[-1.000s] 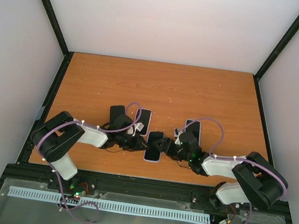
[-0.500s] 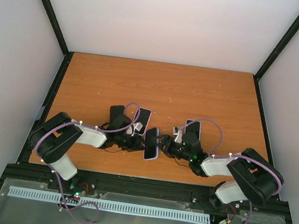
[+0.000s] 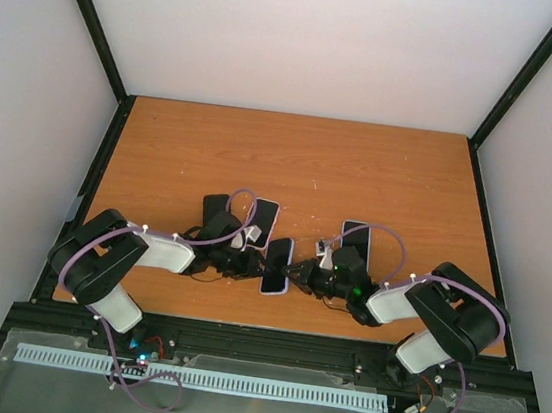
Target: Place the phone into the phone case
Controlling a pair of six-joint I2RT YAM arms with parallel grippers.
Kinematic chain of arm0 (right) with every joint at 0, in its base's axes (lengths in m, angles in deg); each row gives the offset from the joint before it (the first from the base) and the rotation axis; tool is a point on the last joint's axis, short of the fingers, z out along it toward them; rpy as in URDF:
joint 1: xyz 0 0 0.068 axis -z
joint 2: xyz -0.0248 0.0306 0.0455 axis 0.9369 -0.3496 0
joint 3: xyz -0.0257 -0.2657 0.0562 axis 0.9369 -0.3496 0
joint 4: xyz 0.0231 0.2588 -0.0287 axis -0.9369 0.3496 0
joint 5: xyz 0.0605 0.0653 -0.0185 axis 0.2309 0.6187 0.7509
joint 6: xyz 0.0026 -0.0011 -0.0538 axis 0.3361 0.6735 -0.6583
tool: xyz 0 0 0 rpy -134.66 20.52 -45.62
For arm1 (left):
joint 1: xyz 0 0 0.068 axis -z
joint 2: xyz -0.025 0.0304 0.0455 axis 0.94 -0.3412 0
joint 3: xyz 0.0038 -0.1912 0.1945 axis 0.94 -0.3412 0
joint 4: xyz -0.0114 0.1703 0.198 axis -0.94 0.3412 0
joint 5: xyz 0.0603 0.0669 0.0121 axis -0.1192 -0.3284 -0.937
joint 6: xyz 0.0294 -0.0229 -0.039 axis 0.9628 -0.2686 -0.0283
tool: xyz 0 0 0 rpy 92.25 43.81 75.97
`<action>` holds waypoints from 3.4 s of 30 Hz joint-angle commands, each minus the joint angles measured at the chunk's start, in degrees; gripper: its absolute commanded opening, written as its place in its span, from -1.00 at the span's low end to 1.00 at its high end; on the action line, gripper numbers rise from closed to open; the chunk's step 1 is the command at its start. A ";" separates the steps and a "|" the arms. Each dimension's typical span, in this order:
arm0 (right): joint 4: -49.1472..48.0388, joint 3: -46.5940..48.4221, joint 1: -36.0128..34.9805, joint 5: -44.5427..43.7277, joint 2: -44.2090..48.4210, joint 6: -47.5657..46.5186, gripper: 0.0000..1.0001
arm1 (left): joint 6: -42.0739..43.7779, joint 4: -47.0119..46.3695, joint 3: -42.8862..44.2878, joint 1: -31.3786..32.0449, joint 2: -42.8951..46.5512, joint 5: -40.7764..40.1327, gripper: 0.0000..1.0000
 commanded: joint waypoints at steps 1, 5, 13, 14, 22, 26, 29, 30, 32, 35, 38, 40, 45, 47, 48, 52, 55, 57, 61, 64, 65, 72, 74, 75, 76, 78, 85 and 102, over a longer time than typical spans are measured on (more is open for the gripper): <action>-2.21 0.66 -0.93 1.21 0.96 -1.33 -0.93 | 1.74 1.20 0.40 0.59 0.72 -1.42 -0.27; 4.71 2.29 -0.94 0.10 2.35 -3.44 -0.94 | 1.79 1.40 0.47 0.55 0.54 -1.50 -0.27; 18.38 5.71 -1.01 -3.80 7.22 -8.50 -0.54 | 1.65 2.05 0.73 0.59 0.55 -1.79 -0.27; 19.51 5.93 -1.01 -4.36 7.72 -9.09 -0.60 | 1.56 2.24 0.72 0.57 0.79 -1.93 -0.27; 24.02 5.78 -1.01 -7.58 11.97 -11.88 -0.94 | 0.03 2.70 0.05 0.42 4.55 -1.85 -0.16; 23.31 4.28 -1.00 -8.41 16.68 -12.48 -0.94 | -0.89 2.13 -0.49 -0.34 7.47 -0.23 -0.04; 20.99 2.65 -0.98 -7.65 21.29 -12.52 -0.94 | -2.33 -0.35 -1.97 -1.50 11.16 2.38 0.07; 20.18 2.06 -1.00 -7.39 22.85 -12.28 -0.94 | -3.04 -1.62 -2.82 -1.94 12.58 3.44 0.11; 18.23 0.86 -0.98 -6.85 26.47 -11.77 -0.94 | -4.35 -3.82 -3.65 -2.75 15.64 5.15 0.20; 15.21 -0.32 -1.01 -5.53 31.50 -11.28 -0.94 | -5.23 -5.04 -3.80 -3.23 19.82 6.18 0.26; 12.42 -0.57 -1.01 -3.09 35.57 -11.58 -0.95 | -5.70 -6.83 -3.72 -3.40 22.50 7.94 0.29; 10.12 -0.86 -1.01 -1.23 36.82 -11.11 -0.94 | -6.01 -8.67 -3.79 -3.37 23.58 9.49 0.29; 3.75 -2.17 -1.01 1.54 37.05 -7.67 -0.94 | -8.36 -15.80 -5.08 -3.36 24.50 13.13 0.17; 2.37 -2.60 -1.00 2.10 36.63 -7.10 -0.95 | -9.57 -18.71 -5.75 -3.36 24.53 14.21 -0.06; 2.61 -2.49 -1.01 2.23 36.33 -7.09 -0.94 | -10.31 -20.20 -6.04 -3.36 24.54 14.64 -0.18; 3.02 -3.16 -1.01 2.15 35.97 -6.97 -0.88 | -11.71 -24.31 -6.97 -3.41 24.83 15.78 -0.63; 5.97 -3.07 -1.01 1.61 36.71 -7.41 -0.63 | -11.84 -26.35 -7.47 -3.37 24.72 16.69 -0.80; 7.75 -3.05 -1.01 1.61 37.24 -8.22 -0.51 | -11.58 -27.25 -7.74 -3.36 24.80 16.75 -0.88; 8.60 -3.94 -0.99 2.96 38.31 -8.28 -0.37 | -11.11 -29.05 -7.67 -3.36 24.98 16.80 -0.99; 8.53 -4.87 -1.01 4.47 38.76 -8.01 -0.30 | -10.59 -29.94 -7.24 -3.36 25.03 16.92 -0.99; 8.49 -5.15 -1.00 5.07 38.70 -7.92 -0.27 | -10.44 -30.34 -7.19 -3.37 25.06 17.01 -0.99; 5.89 -6.81 -1.01 8.32 36.14 -6.75 -0.27 | -9.95 -31.60 -6.83 -3.37 25.02 16.70 -0.99; 4.41 -6.74 -0.96 9.19 34.99 -6.52 -0.41 | -9.61 -31.24 -6.67 -3.36 24.75 16.49 -0.99; 3.47 -6.69 -1.00 9.44 34.50 -6.19 -0.50 | -9.47 -31.13 -6.59 -3.36 24.53 16.56 -0.99; 2.56 -6.74 -1.01 9.71 34.00 -5.89 -0.60 | -9.29 -30.94 -6.50 -3.42 24.34 16.58 -0.99; 1.07 -6.83 -1.01 9.88 33.43 -5.24 -0.81 | -8.54 -29.65 -6.20 -3.32 24.17 16.33 -0.99; 2.39 -6.86 -1.00 7.76 34.17 -2.61 -0.95 | -2.03 -19.37 -4.52 -3.40 26.04 12.84 -0.99; 30.03 1.28 -1.01 -2.73 50.22 -12.91 0.32 | 4.74 -11.80 -1.63 -3.32 31.13 30.53 -0.99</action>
